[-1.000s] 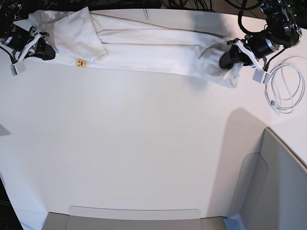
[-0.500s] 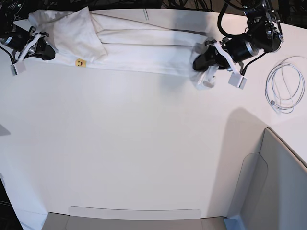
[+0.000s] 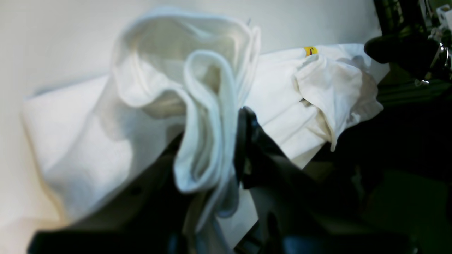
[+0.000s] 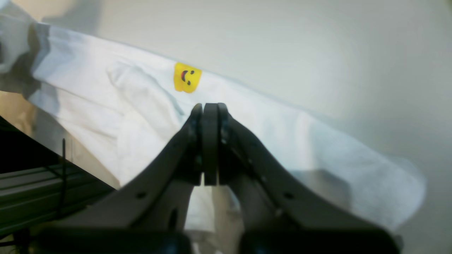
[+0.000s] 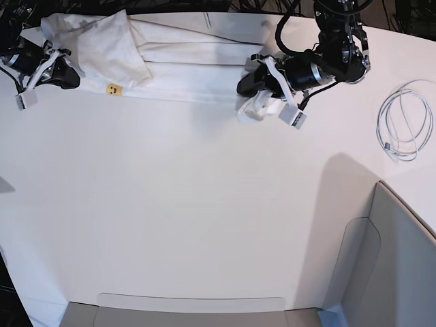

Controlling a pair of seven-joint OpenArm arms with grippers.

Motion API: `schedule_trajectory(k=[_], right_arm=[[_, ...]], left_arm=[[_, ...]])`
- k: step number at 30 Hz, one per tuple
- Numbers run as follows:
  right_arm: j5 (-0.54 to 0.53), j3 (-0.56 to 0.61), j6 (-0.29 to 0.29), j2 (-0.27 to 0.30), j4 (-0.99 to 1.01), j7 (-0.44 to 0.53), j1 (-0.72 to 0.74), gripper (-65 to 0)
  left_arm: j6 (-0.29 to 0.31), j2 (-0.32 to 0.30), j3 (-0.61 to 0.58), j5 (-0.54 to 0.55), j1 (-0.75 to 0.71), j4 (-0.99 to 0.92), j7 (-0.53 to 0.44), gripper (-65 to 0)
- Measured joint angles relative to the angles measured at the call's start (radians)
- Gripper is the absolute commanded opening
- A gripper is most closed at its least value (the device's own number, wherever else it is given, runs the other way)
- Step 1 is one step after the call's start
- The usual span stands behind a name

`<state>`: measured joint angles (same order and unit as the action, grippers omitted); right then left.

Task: Layout the t-shirt on the table in an organized manner, then fold the t-shirt properly
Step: 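Lift the strip end with the left gripper and carry it toward the right gripper, then lay the held end over the strip's middle with the left gripper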

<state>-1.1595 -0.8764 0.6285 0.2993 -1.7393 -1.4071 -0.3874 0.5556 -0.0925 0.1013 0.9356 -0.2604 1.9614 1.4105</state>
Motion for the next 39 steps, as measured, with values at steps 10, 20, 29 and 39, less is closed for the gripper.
schedule_trajectory(k=[10, 20, 29, 39], right_arm=[[0.000, 0.003, 0.000, -0.001, 0.000, -0.001, 0.011, -65.0], [0.000, 0.003, 0.000, -0.001, 0.000, 0.000, 0.016, -65.0], [0.000, 0.003, 0.000, -0.001, 0.000, 0.000, 0.016, -65.0], [0.007, 0.003, 0.000, -0.001, 0.000, 0.000, 0.016, -65.0]], left_arm=[[0.000, 0.004, -0.113, -0.090, -0.002, 0.000, 0.000, -65.0], [0.000, 0.023, -0.148, -0.154, 0.007, -0.011, 0.002, -65.0], [0.000, 0.023, -0.328, -0.406, 0.028, -0.013, -0.085, -65.0], [0.000, 0.035, -0.404, -0.499, 0.032, -0.008, -0.095, -65.0]])
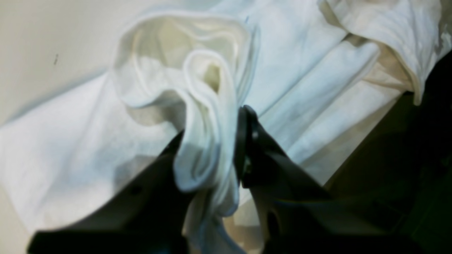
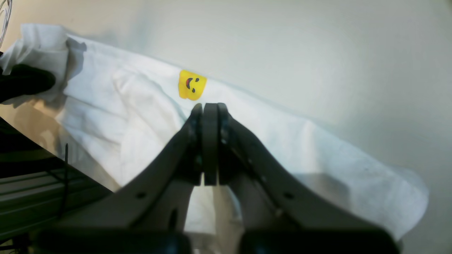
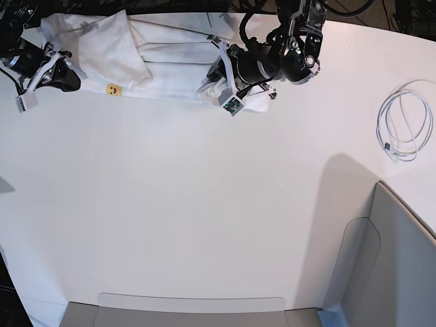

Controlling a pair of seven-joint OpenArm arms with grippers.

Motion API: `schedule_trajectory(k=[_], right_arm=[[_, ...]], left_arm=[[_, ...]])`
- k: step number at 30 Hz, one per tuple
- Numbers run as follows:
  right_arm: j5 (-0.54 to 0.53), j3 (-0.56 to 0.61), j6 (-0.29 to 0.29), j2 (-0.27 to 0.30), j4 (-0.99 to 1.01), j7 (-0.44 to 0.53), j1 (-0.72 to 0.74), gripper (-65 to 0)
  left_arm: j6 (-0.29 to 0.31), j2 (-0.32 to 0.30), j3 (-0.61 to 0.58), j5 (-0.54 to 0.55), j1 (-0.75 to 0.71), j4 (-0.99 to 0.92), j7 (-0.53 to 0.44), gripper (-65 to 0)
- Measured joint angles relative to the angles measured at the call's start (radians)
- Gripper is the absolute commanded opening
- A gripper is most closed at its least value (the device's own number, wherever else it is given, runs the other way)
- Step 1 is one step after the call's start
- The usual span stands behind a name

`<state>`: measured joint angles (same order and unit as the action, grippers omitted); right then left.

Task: Layout the t-shirt on the table in an organized manner, then fold the t-shirt properly
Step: 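Lay the held end over the strip's middle with the left gripper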

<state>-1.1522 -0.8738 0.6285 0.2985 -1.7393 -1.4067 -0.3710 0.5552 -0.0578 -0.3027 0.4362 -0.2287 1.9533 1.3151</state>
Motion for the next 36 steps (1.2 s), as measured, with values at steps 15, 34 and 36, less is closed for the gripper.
schedule_trajectory(k=[15, 34, 36], right_arm=[[0.033, 0.000, 0.000, -0.003, 0.000, 0.000, 0.008, -65.0], [0.068, 0.001, 0.000, -0.020, 0.000, 0.000, 0.011, -65.0], [0.078, 0.001, 0.000, -0.019, 0.000, 0.000, 0.011, -65.0]], left_arm=[[0.001, -0.003, -0.307, -0.431, 0.002, 0.039, -0.121, -65.0], [0.000, -0.006, -0.361, -0.496, 0.002, 0.027, -0.131, -65.0], [0.000, -0.006, -0.361, -0.496, 0.002, 0.027, -0.131, -60.2]])
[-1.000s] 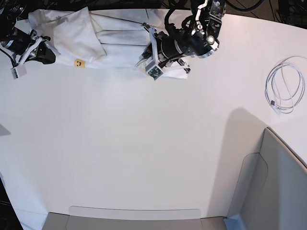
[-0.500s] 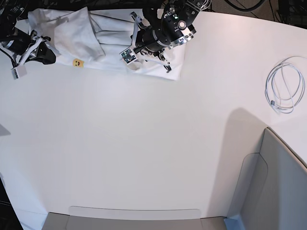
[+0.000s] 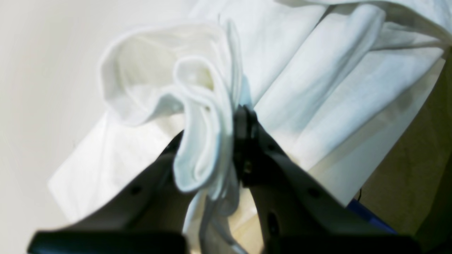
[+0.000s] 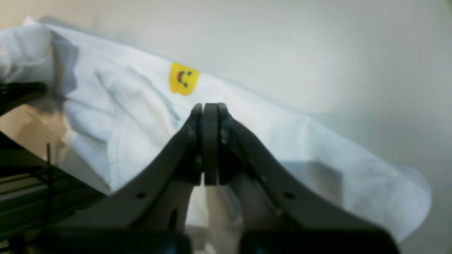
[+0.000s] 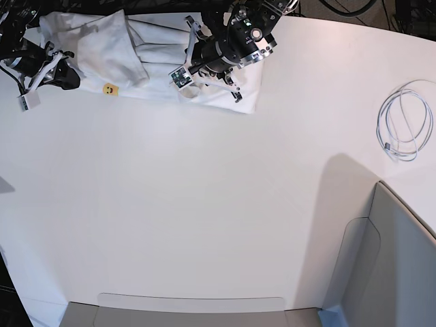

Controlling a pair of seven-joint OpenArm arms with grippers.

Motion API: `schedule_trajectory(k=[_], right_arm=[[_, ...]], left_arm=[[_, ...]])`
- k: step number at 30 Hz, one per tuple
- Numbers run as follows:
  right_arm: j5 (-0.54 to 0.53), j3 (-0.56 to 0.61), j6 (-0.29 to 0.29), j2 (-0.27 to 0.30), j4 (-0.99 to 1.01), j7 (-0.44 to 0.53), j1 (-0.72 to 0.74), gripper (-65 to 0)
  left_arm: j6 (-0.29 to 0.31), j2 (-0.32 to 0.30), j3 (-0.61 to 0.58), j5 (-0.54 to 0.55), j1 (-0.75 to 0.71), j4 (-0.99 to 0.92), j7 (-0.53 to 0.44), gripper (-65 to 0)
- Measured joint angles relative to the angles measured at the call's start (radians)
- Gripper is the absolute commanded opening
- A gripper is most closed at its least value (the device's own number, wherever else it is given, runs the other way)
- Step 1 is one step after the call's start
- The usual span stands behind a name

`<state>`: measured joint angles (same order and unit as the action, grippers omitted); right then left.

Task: Layout the t-shirt on the table in an organized manner, then fold the t-shirt properly
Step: 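Lay the held end over the strip's middle with the left gripper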

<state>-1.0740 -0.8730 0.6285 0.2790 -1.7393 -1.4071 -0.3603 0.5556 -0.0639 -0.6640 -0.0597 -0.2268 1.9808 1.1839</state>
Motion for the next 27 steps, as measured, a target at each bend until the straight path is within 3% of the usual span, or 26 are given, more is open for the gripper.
schedule_trajectory(k=[9, 15, 27], right_arm=[[-0.003, 0.000, 0.000, 0.000, 0.000, 0.000, 0.000, -65.0], [-0.002, 0.000, 0.000, 0.000, 0.000, 0.000, 0.000, -65.0], [0.000, 0.000, 0.000, 0.000, 0.000, 0.000, 0.013, -65.0]], left_arm=[[0.000, 0.000, 0.000, 0.005, 0.000, 0.000, 0.004, -56.6], [0.000, 0.000, -0.002, 0.008, 0.000, 0.000, 0.004, -50.1], [0.007, 0.005, 0.003, 0.006, 0.048, 0.000, 0.019, -49.9]])
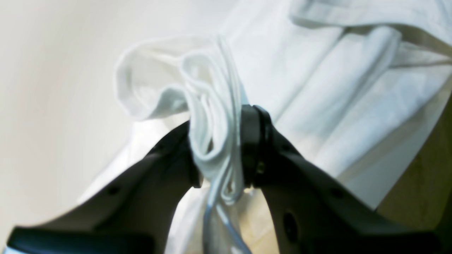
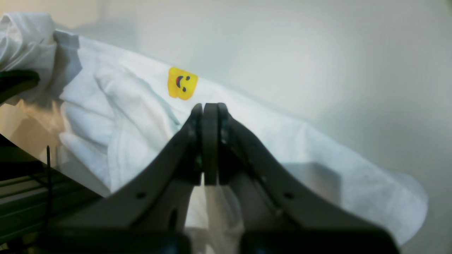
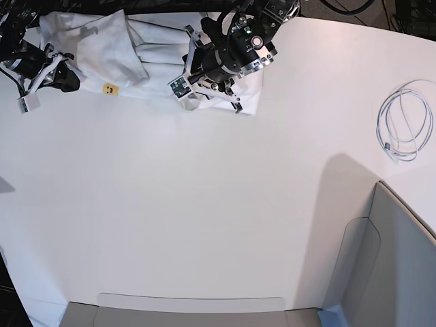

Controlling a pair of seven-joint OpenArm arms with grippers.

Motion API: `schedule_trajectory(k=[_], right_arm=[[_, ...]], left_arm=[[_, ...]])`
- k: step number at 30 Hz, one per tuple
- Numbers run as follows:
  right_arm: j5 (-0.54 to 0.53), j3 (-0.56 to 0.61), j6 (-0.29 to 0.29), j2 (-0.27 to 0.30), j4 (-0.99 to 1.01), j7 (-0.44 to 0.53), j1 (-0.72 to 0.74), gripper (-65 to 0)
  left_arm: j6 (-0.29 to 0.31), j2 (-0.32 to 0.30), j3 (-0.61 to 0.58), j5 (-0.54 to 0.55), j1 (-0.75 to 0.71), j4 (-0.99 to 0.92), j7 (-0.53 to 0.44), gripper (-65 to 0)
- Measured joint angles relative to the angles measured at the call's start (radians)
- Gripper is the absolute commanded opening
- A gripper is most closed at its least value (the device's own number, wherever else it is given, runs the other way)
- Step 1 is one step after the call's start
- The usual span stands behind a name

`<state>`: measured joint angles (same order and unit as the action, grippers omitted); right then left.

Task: Layout the t-shirt on the table in an organized manner, then fold the t-shirt properly
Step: 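Lay the held end over the strip's middle with the left gripper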

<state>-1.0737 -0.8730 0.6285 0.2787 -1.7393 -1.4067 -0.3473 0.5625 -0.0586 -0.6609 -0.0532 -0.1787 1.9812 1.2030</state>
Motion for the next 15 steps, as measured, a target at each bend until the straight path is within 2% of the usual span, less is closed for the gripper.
schedule_trajectory(k=[8, 15], right_arm=[[0.000, 0.000, 0.000, 0.000, 0.000, 0.000, -0.001, -65.0], [0.000, 0.000, 0.000, 0.000, 0.000, 0.000, -0.001, -65.0]], left_arm=[[0.000, 0.003, 0.000, 0.000, 0.012, 0.000, 0.056, -49.6], [0.000, 0.003, 0.000, 0.000, 0.010, 0.021, 0.060, -49.8]])
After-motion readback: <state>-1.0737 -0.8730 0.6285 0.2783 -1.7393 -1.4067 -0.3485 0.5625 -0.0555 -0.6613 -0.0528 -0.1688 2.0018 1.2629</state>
